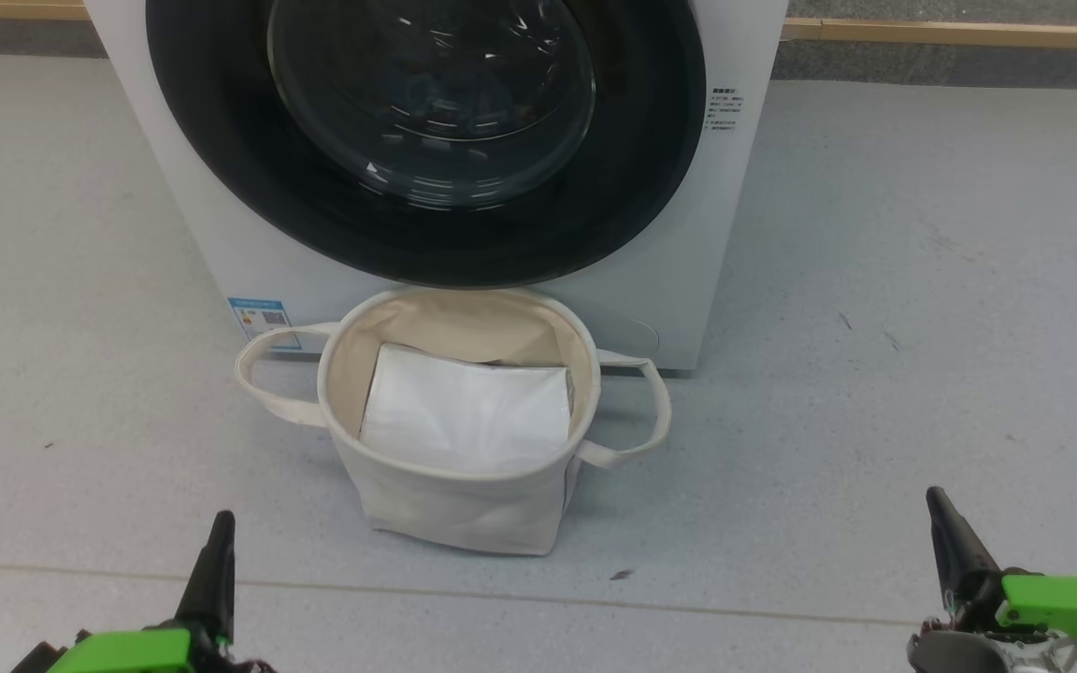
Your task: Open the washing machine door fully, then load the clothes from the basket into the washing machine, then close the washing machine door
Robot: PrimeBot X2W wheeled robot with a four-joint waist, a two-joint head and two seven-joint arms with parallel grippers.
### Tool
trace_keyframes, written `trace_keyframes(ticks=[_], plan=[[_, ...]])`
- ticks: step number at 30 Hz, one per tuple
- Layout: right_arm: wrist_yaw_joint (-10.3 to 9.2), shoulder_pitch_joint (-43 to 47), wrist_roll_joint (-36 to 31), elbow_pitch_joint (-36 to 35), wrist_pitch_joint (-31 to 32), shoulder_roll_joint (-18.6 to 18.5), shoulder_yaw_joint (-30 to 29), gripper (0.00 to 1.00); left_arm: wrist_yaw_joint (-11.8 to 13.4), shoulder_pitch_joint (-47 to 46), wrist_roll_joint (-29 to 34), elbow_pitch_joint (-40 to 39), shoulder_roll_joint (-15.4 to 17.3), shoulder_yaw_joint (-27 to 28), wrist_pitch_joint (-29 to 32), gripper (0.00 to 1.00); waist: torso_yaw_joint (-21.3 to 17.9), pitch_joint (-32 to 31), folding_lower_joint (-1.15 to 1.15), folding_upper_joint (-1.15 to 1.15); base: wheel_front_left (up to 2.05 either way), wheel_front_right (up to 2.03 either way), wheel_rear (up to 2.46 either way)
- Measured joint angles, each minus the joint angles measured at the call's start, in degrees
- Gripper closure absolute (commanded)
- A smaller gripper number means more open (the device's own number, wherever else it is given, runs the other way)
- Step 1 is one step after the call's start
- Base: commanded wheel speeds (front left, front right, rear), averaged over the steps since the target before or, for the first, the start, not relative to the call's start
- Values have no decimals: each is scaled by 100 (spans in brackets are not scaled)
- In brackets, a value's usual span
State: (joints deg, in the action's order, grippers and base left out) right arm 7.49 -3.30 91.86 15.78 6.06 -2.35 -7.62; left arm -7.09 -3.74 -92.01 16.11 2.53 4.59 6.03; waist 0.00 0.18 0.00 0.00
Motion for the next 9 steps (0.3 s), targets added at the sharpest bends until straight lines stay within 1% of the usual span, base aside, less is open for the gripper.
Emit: trace_keyframes(ticks=[9], plan=[[0, 0, 0, 0, 0, 0, 0, 100, 0, 0, 0, 0, 0, 0, 0, 100, 0, 0, 0, 0, 0, 0, 0]])
